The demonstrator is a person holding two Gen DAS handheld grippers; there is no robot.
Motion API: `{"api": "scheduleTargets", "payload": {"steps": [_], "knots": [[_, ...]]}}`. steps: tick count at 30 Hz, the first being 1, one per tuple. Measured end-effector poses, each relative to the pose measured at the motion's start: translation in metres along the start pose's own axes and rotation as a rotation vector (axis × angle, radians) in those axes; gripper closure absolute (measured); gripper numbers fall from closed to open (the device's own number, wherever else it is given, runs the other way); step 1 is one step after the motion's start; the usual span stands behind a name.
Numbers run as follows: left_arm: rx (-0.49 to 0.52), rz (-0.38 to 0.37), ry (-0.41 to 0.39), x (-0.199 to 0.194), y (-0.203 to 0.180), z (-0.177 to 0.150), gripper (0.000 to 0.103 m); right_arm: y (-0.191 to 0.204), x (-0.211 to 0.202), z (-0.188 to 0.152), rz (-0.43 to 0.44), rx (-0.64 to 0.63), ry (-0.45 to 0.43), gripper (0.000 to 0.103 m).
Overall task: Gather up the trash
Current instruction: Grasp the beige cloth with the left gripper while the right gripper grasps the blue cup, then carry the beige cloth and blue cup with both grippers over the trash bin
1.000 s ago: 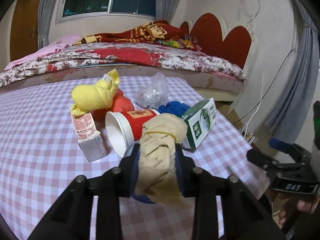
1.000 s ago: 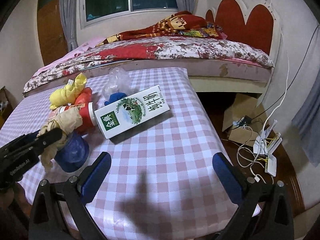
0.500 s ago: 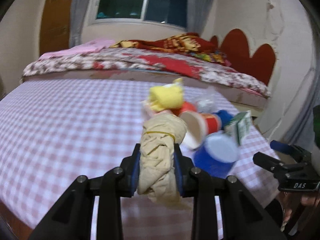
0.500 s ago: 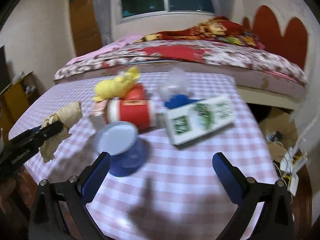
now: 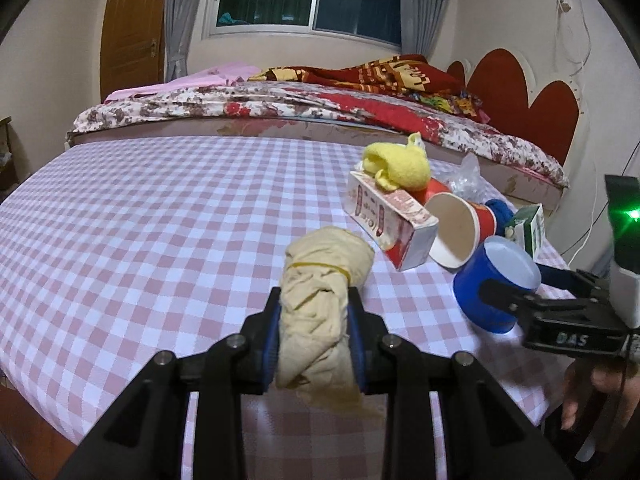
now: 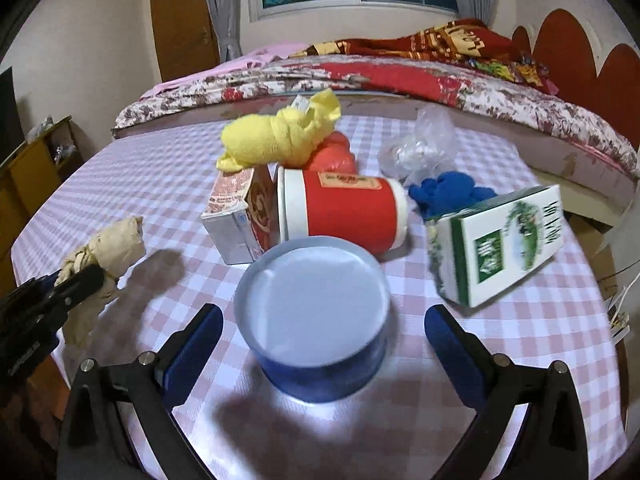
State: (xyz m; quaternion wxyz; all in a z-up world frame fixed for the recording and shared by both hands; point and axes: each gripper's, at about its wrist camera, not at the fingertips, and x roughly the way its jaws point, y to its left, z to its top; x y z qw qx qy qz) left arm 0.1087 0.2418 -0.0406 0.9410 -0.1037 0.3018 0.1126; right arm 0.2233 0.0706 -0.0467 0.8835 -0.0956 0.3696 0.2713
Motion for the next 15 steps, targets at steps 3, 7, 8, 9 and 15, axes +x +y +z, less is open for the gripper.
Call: {"api": "scheduleTargets", "payload": {"steps": [3,7,8,9,15], "knots": [[0.003,-0.001,0.0,0.0,0.0,-0.001,0.072,0.0,0.002,-0.001,0.014,0.008,0.002,0.026],[0.013,-0.006,-0.006,-0.003,-0.005,-0.002,0.072,0.0,-0.008,-0.002,0.009,-0.005,-0.019,0.027],[0.017,-0.009,-0.008,-0.005,-0.008,-0.002,0.072,0.0,-0.014,-0.002,0.005,-0.011,-0.031,0.027],[0.019,-0.014,-0.01,-0.006,-0.011,-0.002,0.072,-0.001,-0.017,-0.002,0.001,-0.015,-0.038,0.027],[0.043,-0.044,-0.016,-0.013,-0.034,-0.005,0.072,-0.02,-0.042,-0.006,-0.025,-0.016,-0.057,0.027]]}}
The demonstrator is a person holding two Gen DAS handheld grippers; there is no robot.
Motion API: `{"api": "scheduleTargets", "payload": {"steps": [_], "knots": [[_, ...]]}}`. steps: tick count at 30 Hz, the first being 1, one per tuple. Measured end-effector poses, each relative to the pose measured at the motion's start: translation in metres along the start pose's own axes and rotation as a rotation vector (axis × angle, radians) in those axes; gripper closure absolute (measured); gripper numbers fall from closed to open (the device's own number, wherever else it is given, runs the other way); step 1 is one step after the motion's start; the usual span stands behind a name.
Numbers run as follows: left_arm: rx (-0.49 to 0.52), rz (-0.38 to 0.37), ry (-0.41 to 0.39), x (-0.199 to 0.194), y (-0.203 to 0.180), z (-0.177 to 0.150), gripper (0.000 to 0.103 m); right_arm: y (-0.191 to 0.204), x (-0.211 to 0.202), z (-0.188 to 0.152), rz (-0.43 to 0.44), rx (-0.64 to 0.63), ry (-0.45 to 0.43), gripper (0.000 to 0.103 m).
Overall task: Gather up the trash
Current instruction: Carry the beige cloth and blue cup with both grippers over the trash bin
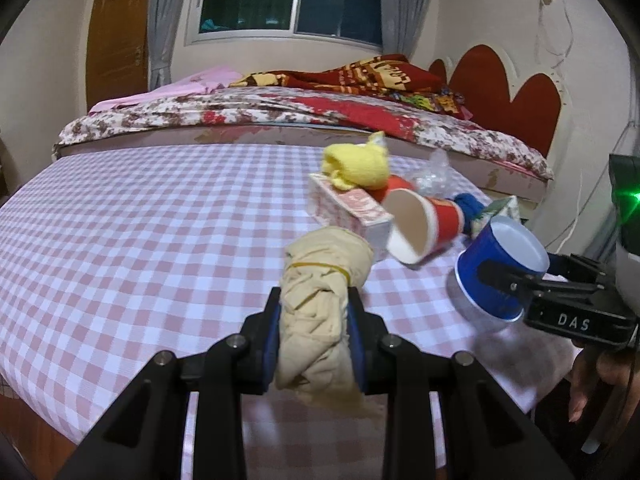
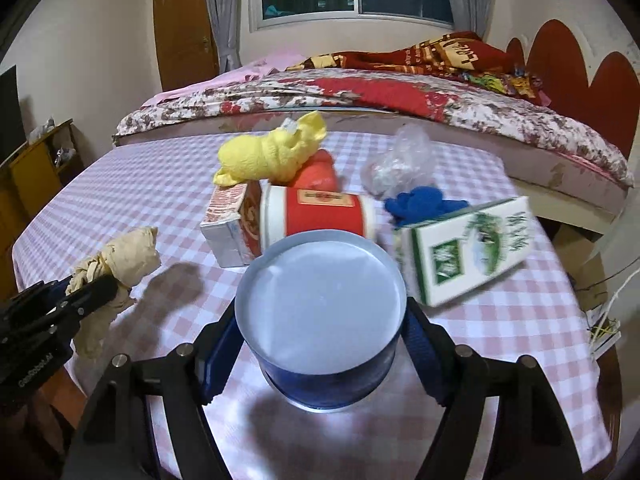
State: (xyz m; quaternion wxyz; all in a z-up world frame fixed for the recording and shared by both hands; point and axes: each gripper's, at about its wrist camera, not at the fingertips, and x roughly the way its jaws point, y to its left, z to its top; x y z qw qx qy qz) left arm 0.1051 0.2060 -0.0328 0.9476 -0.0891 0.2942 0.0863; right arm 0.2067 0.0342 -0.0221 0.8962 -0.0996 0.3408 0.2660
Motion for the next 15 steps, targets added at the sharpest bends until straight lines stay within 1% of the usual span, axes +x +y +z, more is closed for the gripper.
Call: {"api": "scheduleTargets", "payload": {"steps": [15], "knots": [[0.09,-0.106,-0.031,-0.018,-0.074,0.004,0.072,-0.059,-0.063,-0.02,-0.091,0.053,-0.045,0.026]]}}
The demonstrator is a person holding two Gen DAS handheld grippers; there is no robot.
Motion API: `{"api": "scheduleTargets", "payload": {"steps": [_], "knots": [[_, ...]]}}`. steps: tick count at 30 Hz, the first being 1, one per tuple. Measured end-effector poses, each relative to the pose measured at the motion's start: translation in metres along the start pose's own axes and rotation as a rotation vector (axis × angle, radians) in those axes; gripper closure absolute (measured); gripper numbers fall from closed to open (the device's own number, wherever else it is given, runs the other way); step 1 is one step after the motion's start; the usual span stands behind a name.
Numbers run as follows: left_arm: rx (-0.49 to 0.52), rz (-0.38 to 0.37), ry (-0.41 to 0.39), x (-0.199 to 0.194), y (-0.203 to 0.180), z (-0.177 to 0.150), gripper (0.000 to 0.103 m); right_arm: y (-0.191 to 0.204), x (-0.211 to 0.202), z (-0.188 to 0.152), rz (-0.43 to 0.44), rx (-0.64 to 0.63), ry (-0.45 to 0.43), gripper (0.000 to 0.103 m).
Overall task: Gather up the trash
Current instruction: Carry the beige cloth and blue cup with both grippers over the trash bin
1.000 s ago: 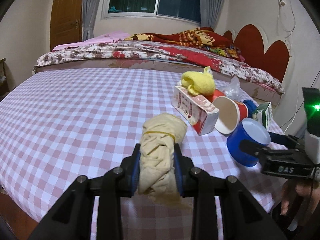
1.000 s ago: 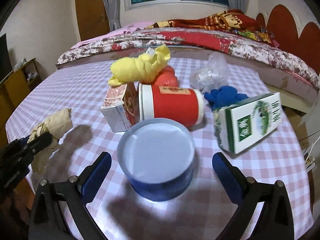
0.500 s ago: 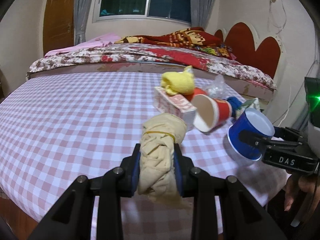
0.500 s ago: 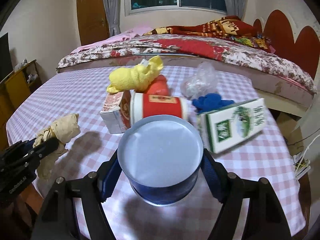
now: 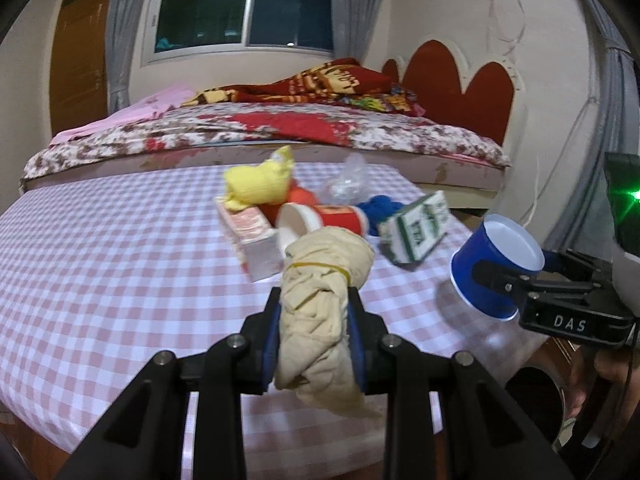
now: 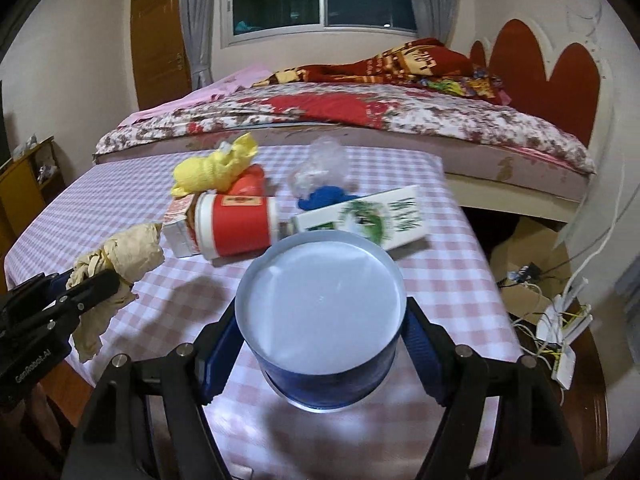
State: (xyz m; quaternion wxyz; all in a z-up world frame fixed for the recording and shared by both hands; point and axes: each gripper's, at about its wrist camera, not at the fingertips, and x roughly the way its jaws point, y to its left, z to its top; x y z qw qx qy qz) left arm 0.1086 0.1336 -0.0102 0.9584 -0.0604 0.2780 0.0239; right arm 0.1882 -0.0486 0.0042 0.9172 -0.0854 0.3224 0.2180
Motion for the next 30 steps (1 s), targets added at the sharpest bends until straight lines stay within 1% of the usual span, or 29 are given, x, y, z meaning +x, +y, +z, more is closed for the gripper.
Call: {"api": "scheduleTargets", "payload": {"steps": [7,19,26,30], "knots": [[0.042,-0.06,-0.003,0.001,-0.031,0.003,0.072,-0.034,-0.025,-0.013,-0.056,0.031,-0.013,0.026],[0.111,-0.16,0.005,0.005,-0.09,0.001,0.072,-0.087,-0.059,-0.041,-0.144,0.089,-0.003,0.026],[0.162,-0.229,0.015,0.004,-0.131,-0.002,0.072,-0.119,-0.079,-0.059,-0.192,0.146,0.0,0.026],[0.188,-0.261,0.026,0.005,-0.152,-0.006,0.072,-0.139,-0.087,-0.072,-0.213,0.189,0.017,0.026]]}}
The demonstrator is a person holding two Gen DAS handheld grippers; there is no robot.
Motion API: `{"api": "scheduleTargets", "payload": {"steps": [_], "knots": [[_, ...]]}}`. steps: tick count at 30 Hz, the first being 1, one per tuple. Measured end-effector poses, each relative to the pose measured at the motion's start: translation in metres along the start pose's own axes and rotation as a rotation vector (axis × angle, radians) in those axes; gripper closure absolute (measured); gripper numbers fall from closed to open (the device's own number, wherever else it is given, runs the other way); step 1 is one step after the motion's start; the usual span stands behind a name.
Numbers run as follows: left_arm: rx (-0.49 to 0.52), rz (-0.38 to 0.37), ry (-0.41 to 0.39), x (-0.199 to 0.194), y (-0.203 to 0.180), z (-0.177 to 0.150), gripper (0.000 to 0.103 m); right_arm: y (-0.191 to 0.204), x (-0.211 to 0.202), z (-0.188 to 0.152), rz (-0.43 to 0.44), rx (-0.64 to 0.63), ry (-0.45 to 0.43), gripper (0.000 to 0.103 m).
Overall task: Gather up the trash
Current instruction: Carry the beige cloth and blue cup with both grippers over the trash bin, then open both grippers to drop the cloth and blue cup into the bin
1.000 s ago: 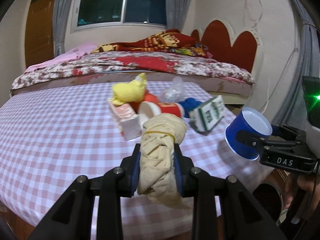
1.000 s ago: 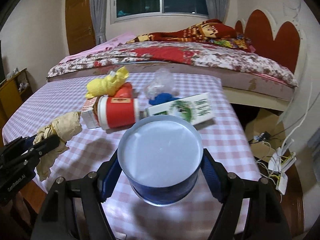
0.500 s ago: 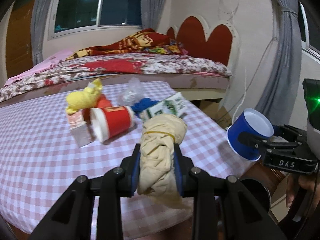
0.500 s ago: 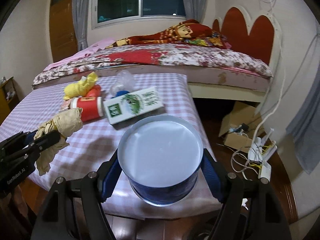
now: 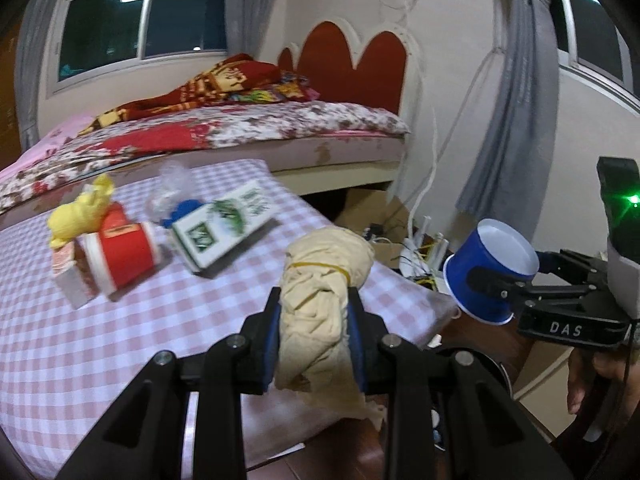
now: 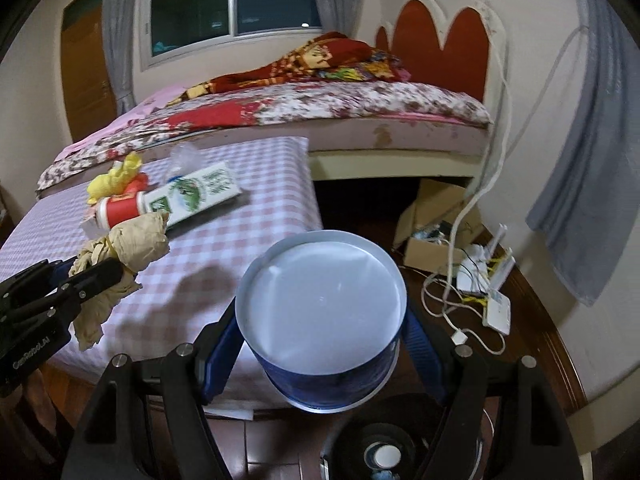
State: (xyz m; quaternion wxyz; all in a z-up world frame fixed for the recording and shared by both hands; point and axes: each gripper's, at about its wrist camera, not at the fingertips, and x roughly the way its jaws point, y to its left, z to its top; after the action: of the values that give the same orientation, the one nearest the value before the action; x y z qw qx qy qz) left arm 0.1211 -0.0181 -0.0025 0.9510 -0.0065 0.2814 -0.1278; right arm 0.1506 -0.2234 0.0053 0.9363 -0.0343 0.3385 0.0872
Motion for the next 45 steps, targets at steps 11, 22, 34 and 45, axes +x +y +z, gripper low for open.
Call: {"api": "scheduleTargets", "payload": {"steps": [11,22,34,45], "knots": [[0.073,-0.135,0.071,0.023,-0.069,-0.016,0.072,-0.065,-0.014,-0.041,-0.092,0.104,0.06,0.026],[0.139,-0.281,0.213,0.051,-0.135,-0.056,0.072,-0.123,-0.013,-0.092,-0.11,0.261,0.172,0.026],[0.127,-0.327,0.361,0.087,-0.159,-0.088,0.072,-0.138,0.018,-0.125,-0.085,0.301,0.294,0.026],[0.092,-0.361,0.45,0.109,-0.165,-0.112,0.06,-0.142,0.045,-0.131,0.008,0.351,0.362,0.026]]}}
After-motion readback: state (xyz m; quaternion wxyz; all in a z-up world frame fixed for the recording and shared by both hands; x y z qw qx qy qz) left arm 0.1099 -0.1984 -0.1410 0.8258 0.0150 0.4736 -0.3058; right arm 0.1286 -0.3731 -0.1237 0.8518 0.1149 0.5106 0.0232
